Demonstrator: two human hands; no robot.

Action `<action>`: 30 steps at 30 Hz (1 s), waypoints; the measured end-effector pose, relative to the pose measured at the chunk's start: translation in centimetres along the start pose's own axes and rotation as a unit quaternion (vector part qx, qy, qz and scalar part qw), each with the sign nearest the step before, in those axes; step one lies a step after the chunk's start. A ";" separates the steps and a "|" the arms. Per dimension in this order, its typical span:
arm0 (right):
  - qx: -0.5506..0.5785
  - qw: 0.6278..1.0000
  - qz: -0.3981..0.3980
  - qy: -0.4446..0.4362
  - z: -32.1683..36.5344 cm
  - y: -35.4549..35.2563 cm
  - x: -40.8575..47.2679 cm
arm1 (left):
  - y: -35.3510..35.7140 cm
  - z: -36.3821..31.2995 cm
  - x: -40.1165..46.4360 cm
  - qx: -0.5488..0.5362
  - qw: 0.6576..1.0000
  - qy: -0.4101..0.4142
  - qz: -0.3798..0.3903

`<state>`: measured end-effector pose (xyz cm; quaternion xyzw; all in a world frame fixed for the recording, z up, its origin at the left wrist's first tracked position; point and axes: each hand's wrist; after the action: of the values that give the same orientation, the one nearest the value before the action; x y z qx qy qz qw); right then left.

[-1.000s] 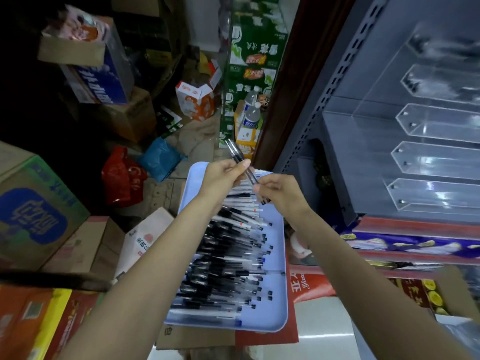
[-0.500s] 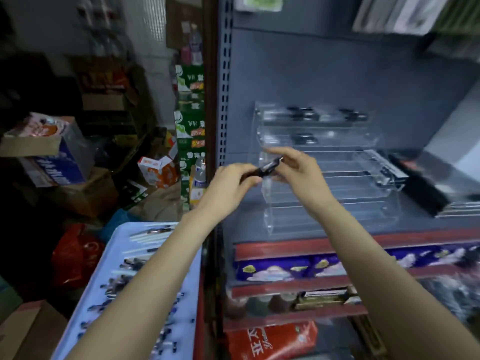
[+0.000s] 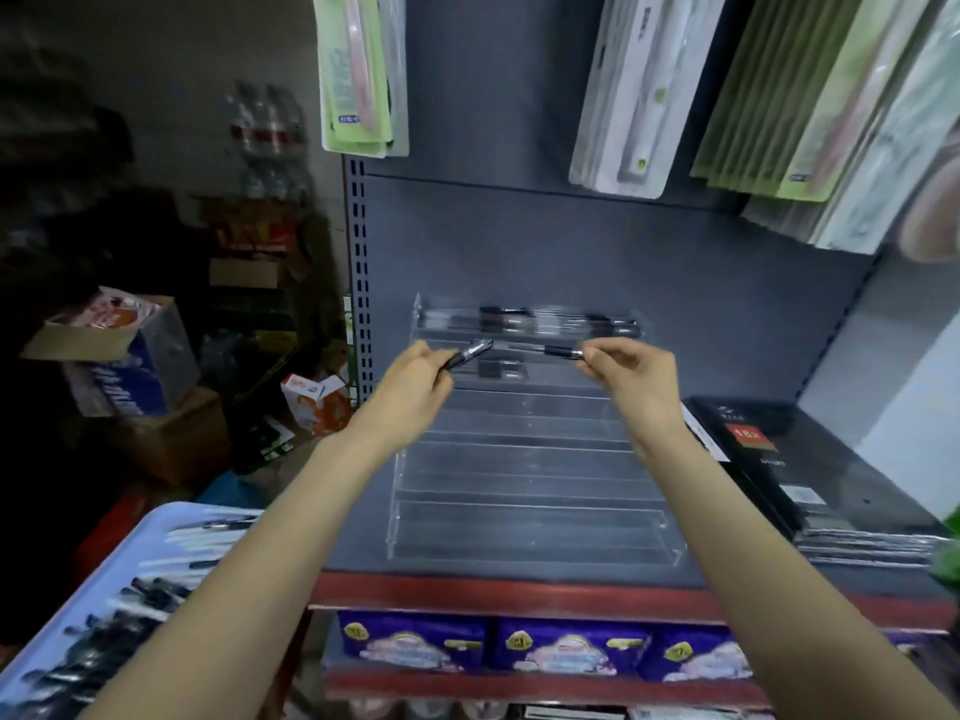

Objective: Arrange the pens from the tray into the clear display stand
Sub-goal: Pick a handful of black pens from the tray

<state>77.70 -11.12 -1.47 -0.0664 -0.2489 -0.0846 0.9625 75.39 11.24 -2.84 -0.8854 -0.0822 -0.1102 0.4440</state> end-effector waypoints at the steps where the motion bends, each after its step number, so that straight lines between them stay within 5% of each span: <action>1: 0.003 1.000 0.003 0.001 -0.1 0.4 1.0 | -0.3 -0.2 0.5 0.007 1.000 0.000 -0.001; 10: -0.138 0.987 0.079 -0.022 -3.6 6.2 6.3 | -2.9 0.3 3.0 0.000 0.996 -0.011 -0.084; 19: -0.384 0.901 0.176 -0.097 -5.7 8.0 8.0 | -3.1 3.1 4.5 0.021 0.996 0.002 -0.085; 27: -0.398 0.886 0.223 -0.083 -5.9 8.6 8.5 | -2.0 3.2 6.0 0.017 0.998 0.020 -0.064; 30: -0.335 0.914 0.212 -0.087 -4.8 7.8 7.8 | -1.3 2.8 6.7 0.014 0.998 0.028 -0.061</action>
<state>88.22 -5.35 -2.44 -0.4429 -0.2693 0.0494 0.8537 81.83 14.62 -1.67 -0.8691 -0.1251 -0.1609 0.4506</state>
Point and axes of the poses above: each hand's wrist, its own x-axis towards the middle knuckle, its own y-axis out of the palm, z = x × y, and after that the axes turned 12 degrees about -y, right-handed
